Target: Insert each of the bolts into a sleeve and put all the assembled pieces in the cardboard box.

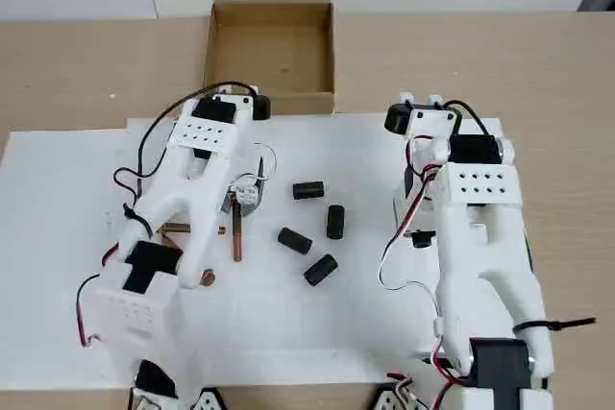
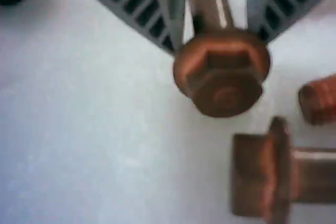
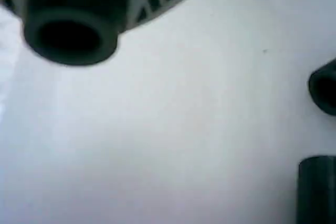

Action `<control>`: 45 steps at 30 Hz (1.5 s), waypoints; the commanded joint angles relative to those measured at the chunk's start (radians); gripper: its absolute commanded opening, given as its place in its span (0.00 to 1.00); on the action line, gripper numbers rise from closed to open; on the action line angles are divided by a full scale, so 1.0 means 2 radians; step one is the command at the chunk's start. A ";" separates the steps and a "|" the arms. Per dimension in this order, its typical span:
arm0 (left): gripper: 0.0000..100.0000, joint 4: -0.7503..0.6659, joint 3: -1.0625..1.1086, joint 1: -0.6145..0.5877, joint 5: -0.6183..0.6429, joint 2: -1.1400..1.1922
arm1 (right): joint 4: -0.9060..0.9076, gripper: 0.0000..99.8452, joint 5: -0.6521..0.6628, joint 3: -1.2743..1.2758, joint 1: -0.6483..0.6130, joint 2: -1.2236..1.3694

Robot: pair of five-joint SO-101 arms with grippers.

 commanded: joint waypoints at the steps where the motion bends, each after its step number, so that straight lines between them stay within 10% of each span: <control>1: 0.09 -0.005 -0.013 -0.001 -0.001 -0.006 | -0.007 0.00 0.002 -0.005 0.006 -0.021; 33: 0.01 -0.003 -0.017 -0.005 -0.005 0.051 | 0.004 0.00 0.002 -0.018 0.006 -0.033; 45: 0.01 0.094 -0.084 -0.005 -0.020 -0.185 | 0.095 0.00 0.007 -0.061 0.015 -0.211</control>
